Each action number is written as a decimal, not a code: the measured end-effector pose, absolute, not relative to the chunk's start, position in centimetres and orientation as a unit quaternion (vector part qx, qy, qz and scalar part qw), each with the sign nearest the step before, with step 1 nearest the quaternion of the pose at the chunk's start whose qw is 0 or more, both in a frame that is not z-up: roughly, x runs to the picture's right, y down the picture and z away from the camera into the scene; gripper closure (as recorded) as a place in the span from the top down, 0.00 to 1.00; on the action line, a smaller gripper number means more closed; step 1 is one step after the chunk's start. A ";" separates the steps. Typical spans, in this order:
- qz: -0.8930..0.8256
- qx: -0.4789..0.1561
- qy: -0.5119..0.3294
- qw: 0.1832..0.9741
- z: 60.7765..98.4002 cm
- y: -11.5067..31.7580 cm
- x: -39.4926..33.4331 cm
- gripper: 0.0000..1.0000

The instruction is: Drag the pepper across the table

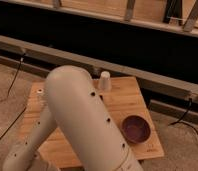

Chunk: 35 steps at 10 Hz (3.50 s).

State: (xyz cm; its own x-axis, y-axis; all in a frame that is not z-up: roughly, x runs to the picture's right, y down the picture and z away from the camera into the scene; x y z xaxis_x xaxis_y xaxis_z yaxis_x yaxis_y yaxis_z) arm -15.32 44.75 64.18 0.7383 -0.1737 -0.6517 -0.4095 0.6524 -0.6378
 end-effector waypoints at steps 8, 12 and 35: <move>0.070 -0.411 0.355 0.837 64.2 44.8 -15.3 0.53; 0.070 -0.411 0.355 0.837 64.2 44.8 -15.3 0.80; 0.070 -0.411 0.355 0.836 64.2 44.8 -15.3 0.80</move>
State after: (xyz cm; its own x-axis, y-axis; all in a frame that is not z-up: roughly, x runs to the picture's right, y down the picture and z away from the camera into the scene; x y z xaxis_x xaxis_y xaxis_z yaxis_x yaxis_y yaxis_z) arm -15.28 44.83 64.19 0.7377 -0.1760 -0.6518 -0.4089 0.6516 -0.6389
